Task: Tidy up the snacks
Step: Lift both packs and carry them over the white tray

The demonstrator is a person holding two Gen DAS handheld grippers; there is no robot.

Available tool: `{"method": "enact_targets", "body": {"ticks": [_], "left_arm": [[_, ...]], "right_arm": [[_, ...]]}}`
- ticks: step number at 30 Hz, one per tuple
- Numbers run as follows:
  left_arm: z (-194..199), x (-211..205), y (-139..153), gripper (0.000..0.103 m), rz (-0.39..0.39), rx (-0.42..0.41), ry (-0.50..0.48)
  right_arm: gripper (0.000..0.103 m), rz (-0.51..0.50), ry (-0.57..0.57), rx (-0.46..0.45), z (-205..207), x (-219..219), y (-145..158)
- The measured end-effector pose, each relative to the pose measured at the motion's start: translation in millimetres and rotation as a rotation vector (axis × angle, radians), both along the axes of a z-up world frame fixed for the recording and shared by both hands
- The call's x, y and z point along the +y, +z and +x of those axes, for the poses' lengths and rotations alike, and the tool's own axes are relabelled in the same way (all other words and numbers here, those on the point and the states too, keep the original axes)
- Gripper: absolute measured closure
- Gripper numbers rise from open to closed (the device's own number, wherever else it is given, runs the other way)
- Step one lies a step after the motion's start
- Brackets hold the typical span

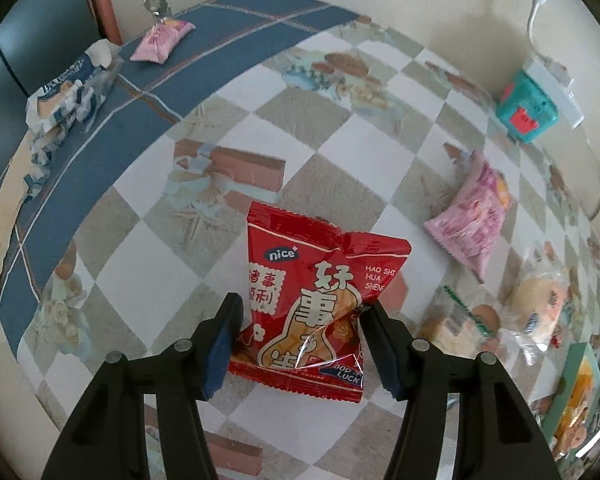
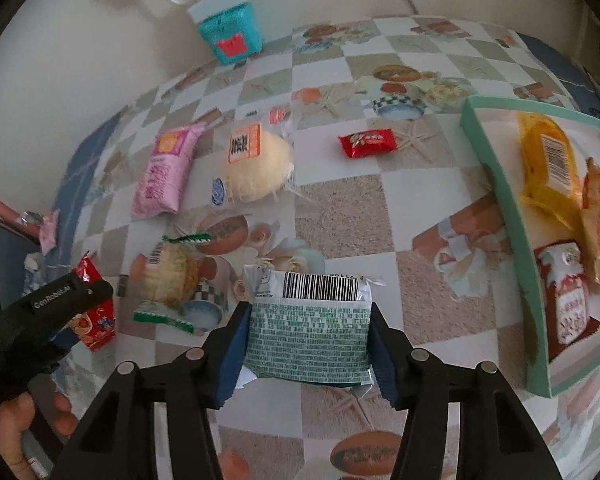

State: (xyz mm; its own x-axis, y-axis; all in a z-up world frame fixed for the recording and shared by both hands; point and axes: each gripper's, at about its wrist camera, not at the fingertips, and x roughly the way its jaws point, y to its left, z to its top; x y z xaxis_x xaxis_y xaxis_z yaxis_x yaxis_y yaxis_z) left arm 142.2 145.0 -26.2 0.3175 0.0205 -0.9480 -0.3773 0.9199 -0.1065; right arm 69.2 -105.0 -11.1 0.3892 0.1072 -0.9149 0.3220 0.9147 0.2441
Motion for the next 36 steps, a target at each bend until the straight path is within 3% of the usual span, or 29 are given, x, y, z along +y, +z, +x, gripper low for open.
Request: {"method": "enact_targets", "body": {"ticks": [12,36], "left_arm": [[-14.5,-35.4,69.2,0.041,0.038,-0.154,-0.062],[-33.5,-136.8,114.0,0.041,0.035,-0.288,-0.257]], "right_arm": [[0.045,-0.027,-0.094,-0.127,-15.2,-41.8,52.0],[0.045,-0.071,-0.348,-0.197,-57.6,-153.5,84.4]]}}
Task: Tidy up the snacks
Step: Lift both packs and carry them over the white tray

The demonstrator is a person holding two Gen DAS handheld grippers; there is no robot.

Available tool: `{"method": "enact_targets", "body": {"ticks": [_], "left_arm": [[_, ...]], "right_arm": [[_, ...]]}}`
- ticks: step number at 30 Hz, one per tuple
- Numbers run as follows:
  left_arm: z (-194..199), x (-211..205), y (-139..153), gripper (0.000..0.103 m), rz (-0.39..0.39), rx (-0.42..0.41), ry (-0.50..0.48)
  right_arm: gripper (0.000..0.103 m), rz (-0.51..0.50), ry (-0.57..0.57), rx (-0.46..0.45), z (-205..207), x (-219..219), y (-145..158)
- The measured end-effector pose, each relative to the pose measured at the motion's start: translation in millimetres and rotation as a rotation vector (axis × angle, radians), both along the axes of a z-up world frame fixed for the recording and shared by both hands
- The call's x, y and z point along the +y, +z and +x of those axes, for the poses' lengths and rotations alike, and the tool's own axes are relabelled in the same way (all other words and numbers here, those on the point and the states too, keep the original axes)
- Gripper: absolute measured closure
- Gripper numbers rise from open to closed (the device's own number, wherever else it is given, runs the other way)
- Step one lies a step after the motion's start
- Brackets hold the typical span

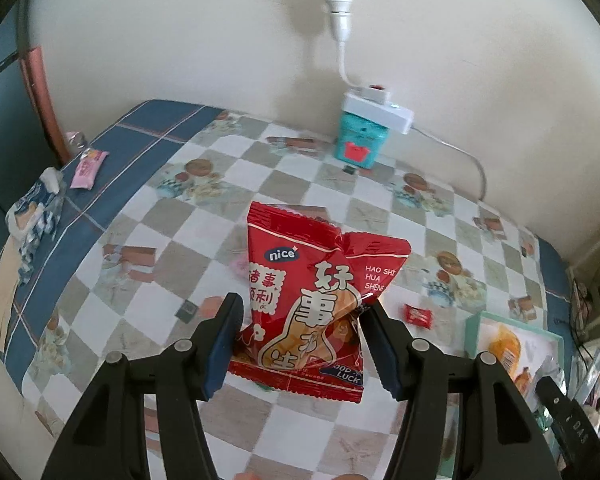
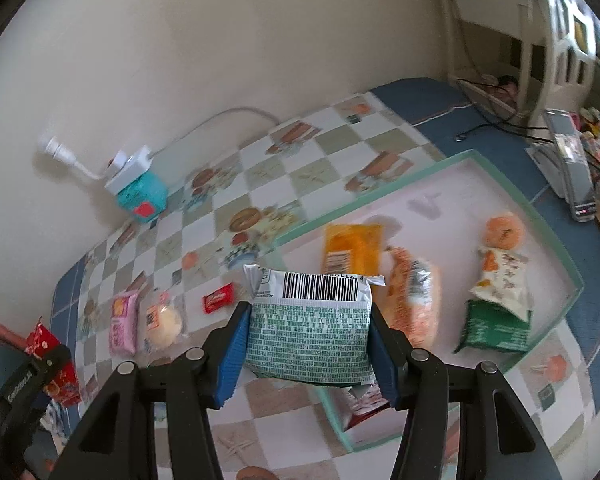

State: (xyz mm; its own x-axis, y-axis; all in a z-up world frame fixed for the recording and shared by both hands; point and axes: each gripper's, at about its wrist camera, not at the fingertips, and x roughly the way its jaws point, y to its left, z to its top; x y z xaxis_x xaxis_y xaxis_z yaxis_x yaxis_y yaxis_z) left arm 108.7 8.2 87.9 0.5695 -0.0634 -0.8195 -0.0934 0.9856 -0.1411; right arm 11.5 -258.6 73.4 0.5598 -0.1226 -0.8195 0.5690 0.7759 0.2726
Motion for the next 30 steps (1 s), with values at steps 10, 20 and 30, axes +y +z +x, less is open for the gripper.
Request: {"method": "enact_targets", "body": {"ticks": [10,20,30], "left_arm": [[-9.5,-57.6,13.7,0.041,-0.007,-0.032,-0.114],[-20.9,-114.6,17.7,0.041,-0.021,-0.035,-0.234],[-43.2,-180.6,14.7,0.041,-0.046,-0.019,-0.408]], "right_arm": [[0.045,0.005,-0.111,-0.002,-23.3,-47.5,0.6],[0.045,-0.009,-0.21,0.024,-52.2,-92.1,-4.5],[0.045,-0.035,-0.317,0.051,-83.6,-131.1,-3.9]]}}
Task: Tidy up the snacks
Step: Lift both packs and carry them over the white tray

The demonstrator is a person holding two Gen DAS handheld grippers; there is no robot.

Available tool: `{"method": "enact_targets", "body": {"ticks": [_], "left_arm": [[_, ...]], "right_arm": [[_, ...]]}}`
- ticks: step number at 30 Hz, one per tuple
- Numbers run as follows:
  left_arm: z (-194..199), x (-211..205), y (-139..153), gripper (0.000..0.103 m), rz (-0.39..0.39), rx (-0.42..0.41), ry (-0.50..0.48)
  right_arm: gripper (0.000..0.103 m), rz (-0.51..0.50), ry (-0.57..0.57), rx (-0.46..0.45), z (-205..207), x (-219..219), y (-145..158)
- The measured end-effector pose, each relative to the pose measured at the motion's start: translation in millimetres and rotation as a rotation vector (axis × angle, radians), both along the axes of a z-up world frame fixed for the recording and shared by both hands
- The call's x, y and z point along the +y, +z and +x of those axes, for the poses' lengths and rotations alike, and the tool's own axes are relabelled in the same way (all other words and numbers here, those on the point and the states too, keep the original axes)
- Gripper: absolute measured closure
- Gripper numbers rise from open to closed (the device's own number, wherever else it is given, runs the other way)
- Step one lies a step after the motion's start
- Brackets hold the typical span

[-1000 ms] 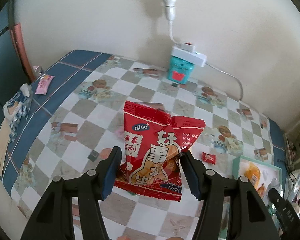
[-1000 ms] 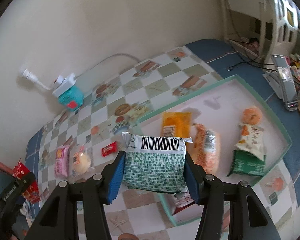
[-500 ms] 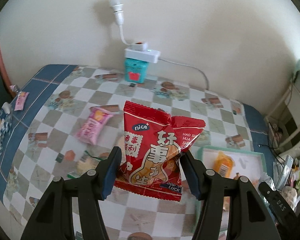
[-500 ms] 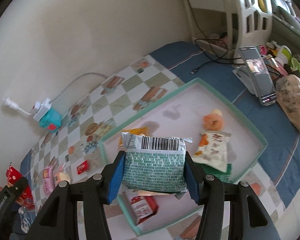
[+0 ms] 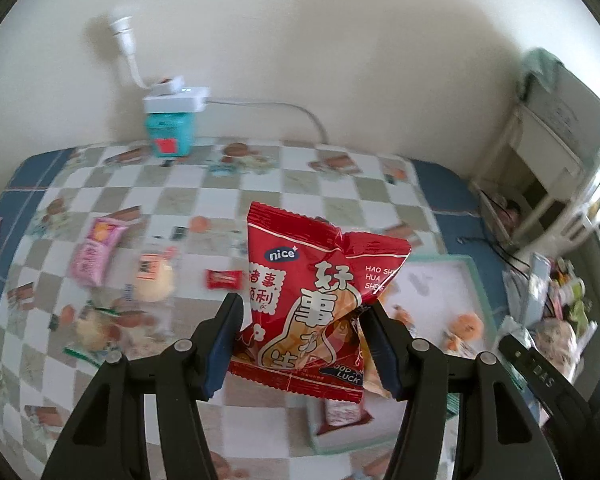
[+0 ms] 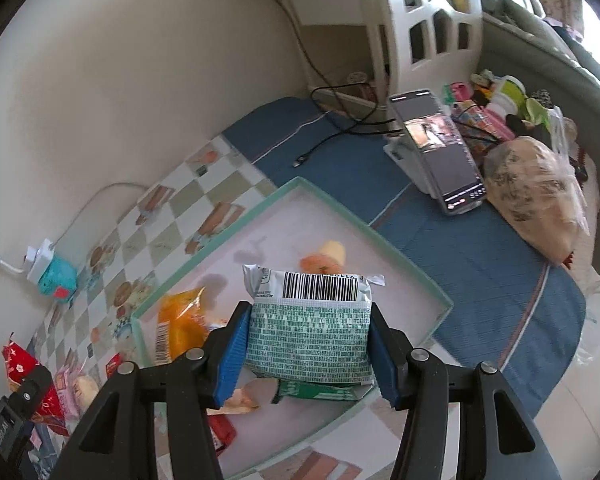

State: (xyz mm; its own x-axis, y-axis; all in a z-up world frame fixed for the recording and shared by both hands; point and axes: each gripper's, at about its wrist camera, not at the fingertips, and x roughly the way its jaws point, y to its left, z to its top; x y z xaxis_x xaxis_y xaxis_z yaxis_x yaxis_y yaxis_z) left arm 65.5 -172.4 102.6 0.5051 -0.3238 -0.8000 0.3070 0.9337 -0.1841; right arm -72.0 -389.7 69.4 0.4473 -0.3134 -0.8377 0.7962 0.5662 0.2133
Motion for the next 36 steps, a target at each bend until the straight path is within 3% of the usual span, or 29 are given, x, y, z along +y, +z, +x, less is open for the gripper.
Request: {"method": "enact_targets", "body": {"ticks": [8,23,36], "left_arm": [[-20.9,-50.1,-9.1,0.041,-0.016,0.032,-0.141],[-47.5,-122.2,-45.0,0.041,0.052,0.092,-0.32],[-48.0,-148.6,-84.5,0.041,0.115,0.172,-0.361]], "right_arm": [[0.045,0.015,-0.029,0.003,-8.9,-14.5,-6.5],[0.045,0.047,-0.132,0.016,-34.2,-46.9,-24.8],[0.044,0.103,-0.113,0.027,-25.2,-55.3,-50.9]]}}
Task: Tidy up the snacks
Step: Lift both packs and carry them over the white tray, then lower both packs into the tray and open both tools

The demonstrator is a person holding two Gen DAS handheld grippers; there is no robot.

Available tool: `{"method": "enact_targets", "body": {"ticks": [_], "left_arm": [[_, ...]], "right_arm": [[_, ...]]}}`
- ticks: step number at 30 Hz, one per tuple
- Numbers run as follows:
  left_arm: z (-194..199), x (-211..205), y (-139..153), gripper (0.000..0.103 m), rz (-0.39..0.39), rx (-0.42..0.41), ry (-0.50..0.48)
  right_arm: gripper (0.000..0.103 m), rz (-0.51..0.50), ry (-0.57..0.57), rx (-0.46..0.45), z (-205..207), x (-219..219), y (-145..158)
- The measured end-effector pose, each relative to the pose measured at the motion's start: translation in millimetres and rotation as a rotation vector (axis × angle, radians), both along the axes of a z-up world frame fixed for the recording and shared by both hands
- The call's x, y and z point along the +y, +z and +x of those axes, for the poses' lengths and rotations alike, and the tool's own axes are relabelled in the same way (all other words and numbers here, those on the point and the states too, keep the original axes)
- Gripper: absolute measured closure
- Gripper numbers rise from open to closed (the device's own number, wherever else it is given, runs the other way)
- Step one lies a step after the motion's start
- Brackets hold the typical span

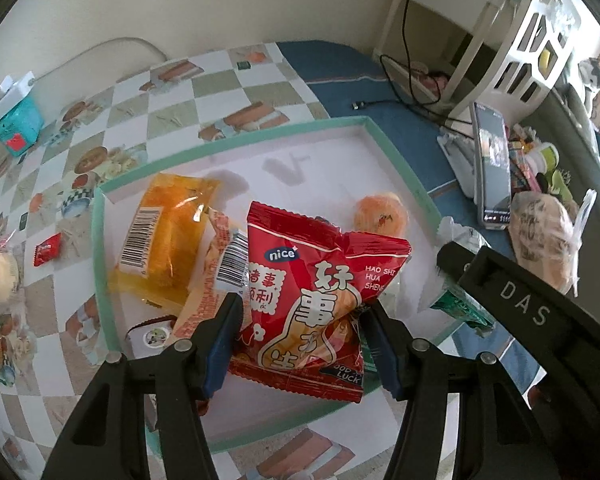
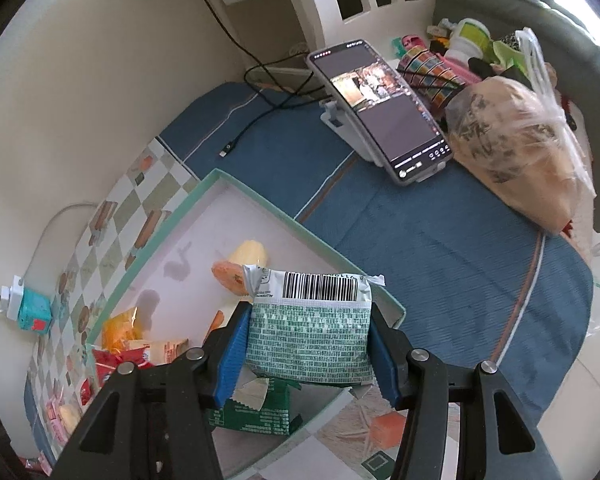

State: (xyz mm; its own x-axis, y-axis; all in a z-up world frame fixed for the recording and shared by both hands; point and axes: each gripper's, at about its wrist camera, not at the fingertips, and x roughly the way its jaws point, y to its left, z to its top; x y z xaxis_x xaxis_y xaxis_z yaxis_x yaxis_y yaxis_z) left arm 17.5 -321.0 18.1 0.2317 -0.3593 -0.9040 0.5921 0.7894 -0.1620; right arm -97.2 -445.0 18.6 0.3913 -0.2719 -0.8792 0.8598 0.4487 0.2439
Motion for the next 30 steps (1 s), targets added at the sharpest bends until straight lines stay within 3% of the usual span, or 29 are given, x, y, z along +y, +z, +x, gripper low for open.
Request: {"method": "enact_targets", "body": {"ticks": [30], "left_arm": [[19.9,-3.0,-16.9,0.041,0.096,-0.061,0.032]], "right_arm": [[0.042,0.03,0.033,0.022,19.3,0.6,-18.6]]}}
